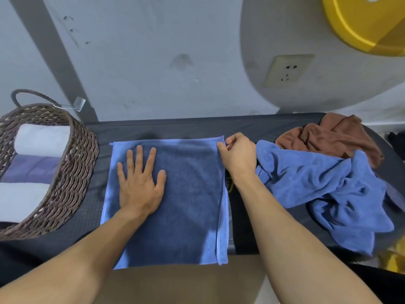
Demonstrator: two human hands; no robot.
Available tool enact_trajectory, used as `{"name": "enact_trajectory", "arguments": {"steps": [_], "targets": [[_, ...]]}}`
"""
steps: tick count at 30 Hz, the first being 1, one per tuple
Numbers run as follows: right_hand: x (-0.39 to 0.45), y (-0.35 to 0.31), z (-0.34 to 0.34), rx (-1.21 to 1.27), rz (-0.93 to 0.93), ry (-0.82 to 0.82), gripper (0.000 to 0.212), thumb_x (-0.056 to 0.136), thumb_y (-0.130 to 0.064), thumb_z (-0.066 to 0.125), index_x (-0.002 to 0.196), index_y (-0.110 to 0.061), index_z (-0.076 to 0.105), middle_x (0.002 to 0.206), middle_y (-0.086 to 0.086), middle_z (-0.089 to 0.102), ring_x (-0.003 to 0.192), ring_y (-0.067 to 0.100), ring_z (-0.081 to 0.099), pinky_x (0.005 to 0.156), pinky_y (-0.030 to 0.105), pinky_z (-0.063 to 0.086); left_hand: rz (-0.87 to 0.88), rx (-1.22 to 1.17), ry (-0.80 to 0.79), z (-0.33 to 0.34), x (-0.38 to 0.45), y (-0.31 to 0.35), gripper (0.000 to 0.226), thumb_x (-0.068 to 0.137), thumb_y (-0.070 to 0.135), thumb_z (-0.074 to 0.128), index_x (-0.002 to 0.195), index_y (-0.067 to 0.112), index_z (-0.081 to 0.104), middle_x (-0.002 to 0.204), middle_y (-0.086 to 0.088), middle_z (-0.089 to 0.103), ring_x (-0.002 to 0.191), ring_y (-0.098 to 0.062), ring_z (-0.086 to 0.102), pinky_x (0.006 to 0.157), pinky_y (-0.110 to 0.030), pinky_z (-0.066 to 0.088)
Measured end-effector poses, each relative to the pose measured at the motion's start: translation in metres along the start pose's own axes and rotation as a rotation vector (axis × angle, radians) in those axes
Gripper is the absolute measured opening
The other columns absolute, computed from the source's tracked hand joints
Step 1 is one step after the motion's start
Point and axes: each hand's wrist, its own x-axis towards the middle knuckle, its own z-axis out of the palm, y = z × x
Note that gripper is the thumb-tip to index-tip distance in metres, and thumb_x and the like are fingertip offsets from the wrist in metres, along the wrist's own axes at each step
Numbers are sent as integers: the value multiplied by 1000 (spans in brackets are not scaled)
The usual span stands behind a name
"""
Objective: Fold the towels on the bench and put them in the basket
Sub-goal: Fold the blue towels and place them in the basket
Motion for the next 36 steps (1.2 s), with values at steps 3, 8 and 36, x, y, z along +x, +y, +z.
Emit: {"name": "enact_trajectory", "arguments": {"steps": [3, 8, 36], "targets": [[-9, 3, -4, -38, -2, -32, 25, 80, -35, 71, 85, -17, 55, 78, -2, 63, 73, 17, 59, 52, 28, 43, -1, 20, -29, 1, 0, 0, 70, 92, 59, 10, 157, 33, -1, 166, 0, -8, 152, -22, -13, 121, -48, -10], [-43, 12, -23, -149, 18, -196, 33, 74, -40, 77, 75, -14, 56, 67, -6, 60, 63, 13, 55, 48, 26, 36, 2, 75, -181, -7, 6, 4, 68, 99, 52, 14, 156, 28, -12, 163, -7, -19, 150, -30, -18, 120, -55, -7], [-222, 58, -52, 86, 346, -257, 9, 68, -7, 72, 74, -13, 68, 77, 8, 73, 73, 27, 72, 68, 45, 62, 491, -494, -179, 9, -144, 35, 53, 100, 29, 48, 150, 35, 34, 159, 24, 6, 143, 9, -15, 116, -19, -18]]}}
